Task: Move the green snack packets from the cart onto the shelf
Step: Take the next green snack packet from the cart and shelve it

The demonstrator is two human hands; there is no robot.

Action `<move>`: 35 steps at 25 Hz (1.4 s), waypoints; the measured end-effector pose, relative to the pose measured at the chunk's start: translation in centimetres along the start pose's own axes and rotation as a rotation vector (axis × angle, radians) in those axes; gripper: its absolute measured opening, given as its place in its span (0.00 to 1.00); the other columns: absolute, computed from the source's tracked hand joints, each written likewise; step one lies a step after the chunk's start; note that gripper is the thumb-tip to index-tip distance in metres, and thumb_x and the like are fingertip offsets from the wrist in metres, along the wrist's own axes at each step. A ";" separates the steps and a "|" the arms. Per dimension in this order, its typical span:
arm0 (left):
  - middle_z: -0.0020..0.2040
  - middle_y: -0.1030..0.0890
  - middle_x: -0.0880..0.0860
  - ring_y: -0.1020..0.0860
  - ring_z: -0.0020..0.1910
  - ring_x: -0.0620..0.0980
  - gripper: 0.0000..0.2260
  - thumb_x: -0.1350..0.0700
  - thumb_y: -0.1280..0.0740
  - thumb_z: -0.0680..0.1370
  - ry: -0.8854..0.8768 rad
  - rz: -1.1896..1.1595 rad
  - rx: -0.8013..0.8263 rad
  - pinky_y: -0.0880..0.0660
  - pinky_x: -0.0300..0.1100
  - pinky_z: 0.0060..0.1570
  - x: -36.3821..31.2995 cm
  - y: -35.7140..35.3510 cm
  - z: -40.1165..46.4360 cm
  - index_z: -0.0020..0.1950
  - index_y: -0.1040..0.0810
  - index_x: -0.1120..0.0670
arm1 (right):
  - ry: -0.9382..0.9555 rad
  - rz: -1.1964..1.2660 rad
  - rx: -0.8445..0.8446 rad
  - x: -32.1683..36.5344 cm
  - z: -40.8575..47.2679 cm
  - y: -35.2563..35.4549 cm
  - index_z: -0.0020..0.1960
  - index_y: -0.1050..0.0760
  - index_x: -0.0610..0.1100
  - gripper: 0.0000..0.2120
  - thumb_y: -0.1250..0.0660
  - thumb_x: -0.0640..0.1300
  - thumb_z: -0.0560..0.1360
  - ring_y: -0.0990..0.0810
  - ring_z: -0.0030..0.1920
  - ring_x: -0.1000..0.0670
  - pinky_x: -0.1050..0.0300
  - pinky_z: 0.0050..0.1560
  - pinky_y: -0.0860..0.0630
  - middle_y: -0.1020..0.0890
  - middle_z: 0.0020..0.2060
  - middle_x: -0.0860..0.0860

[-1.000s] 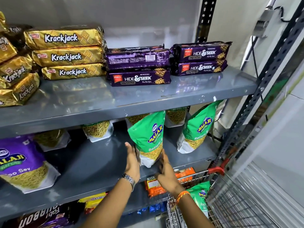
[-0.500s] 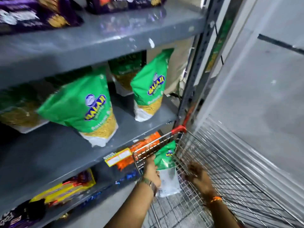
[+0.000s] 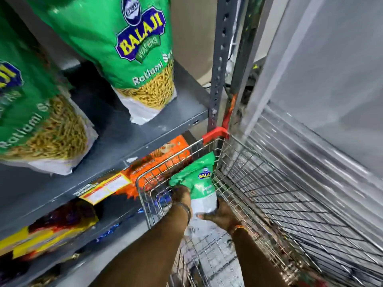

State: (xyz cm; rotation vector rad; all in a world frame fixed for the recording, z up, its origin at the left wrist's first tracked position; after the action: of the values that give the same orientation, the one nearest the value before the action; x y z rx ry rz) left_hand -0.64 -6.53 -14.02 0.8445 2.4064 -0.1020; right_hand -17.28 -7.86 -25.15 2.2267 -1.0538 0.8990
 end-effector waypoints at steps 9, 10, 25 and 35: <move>0.59 0.17 0.58 0.19 0.57 0.60 0.30 0.48 0.21 0.47 0.074 0.159 0.540 0.26 0.45 0.56 -5.1 2.7 -10.0 0.47 0.17 0.53 | 0.189 0.154 -0.120 11.6 -16.4 4.3 0.61 0.21 0.45 0.39 0.11 0.45 0.52 0.15 0.58 0.43 0.41 0.61 0.19 0.13 0.55 0.47; 0.55 0.15 0.57 0.17 0.52 0.57 0.25 0.49 0.21 0.53 0.076 0.131 0.558 0.24 0.43 0.51 -6.0 3.7 -12.9 0.48 0.17 0.53 | 0.210 0.147 -0.120 12.9 -18.5 4.5 0.61 0.21 0.45 0.40 0.11 0.46 0.52 0.15 0.58 0.43 0.41 0.62 0.20 0.13 0.56 0.48; 0.62 0.17 0.60 0.20 0.63 0.61 0.32 0.44 0.24 0.67 -0.666 -0.539 0.265 0.26 0.65 0.63 -21.4 39.0 -24.3 0.66 0.21 0.59 | 0.671 -0.066 0.287 34.0 -30.1 -21.9 0.66 0.28 0.41 0.46 0.14 0.33 0.51 0.17 0.60 0.49 0.57 0.60 0.20 0.15 0.59 0.47; 0.52 0.13 0.52 0.16 0.54 0.52 0.09 0.53 0.34 0.79 -0.843 -0.414 0.212 0.28 0.57 0.68 -29.2 48.5 -21.2 0.52 0.16 0.56 | 0.814 -0.266 0.105 41.8 -22.7 -35.1 0.67 0.34 0.46 0.53 0.12 0.45 0.47 0.18 0.58 0.45 0.48 0.59 0.19 0.16 0.57 0.48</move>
State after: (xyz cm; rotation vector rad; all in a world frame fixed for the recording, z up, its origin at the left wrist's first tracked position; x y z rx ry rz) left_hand 36.00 21.46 25.16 0.2690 1.7293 -0.7284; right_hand 23.29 7.93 14.92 1.7249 -0.3271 1.5562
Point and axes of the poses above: each hand's wrist, its own z-axis towards the middle knuckle, its own y-axis out of the back of the hand, x = y × z, the point moved 3 cm from there along z, towards the middle knuckle
